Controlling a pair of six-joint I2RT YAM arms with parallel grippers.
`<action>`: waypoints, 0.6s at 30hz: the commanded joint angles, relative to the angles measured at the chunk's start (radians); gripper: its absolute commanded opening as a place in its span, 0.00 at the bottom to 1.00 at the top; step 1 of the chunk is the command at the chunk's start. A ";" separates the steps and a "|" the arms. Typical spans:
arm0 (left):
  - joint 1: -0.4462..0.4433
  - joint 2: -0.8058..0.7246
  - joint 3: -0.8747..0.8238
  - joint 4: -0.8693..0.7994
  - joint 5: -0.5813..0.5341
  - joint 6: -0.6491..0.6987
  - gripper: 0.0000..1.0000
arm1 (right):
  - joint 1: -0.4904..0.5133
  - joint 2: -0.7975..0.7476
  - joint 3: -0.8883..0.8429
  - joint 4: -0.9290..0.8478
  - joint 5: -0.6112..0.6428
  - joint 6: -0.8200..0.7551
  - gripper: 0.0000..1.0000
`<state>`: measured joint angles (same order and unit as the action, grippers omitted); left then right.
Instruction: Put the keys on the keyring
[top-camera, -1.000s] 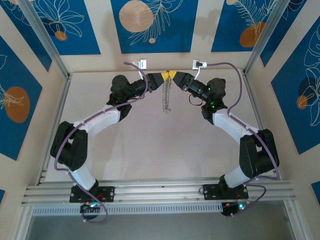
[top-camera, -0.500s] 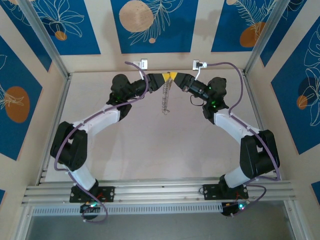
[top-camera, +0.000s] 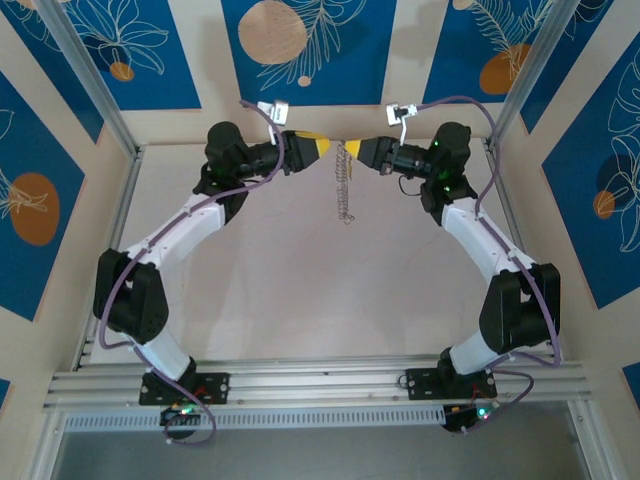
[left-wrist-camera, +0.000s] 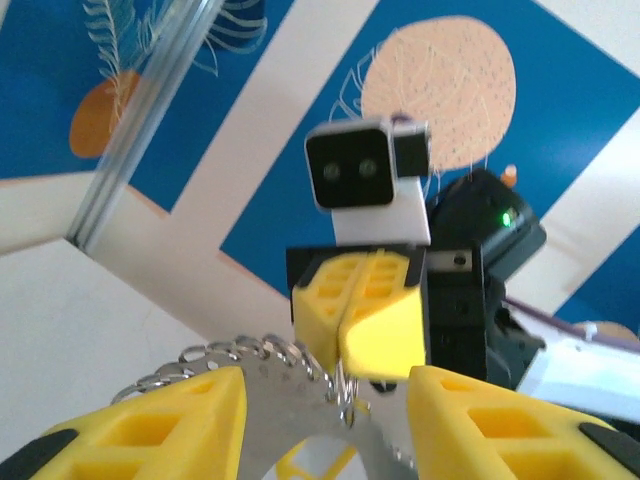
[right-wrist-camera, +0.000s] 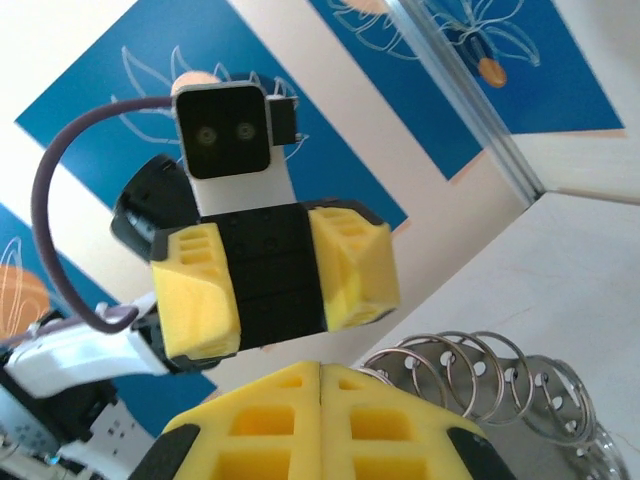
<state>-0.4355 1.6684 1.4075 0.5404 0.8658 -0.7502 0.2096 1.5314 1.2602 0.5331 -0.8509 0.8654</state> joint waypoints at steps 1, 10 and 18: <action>0.011 -0.016 0.075 -0.192 0.118 0.142 0.47 | -0.006 0.026 0.081 -0.135 -0.146 -0.095 0.00; 0.015 0.006 0.149 -0.333 0.204 0.221 0.47 | -0.007 0.044 0.164 -0.327 -0.180 -0.240 0.00; 0.014 0.029 0.157 -0.320 0.207 0.198 0.47 | -0.006 0.056 0.156 -0.294 -0.181 -0.221 0.00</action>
<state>-0.4320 1.6863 1.5311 0.2203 1.0405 -0.5655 0.2050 1.5795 1.3907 0.2379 -1.0035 0.6563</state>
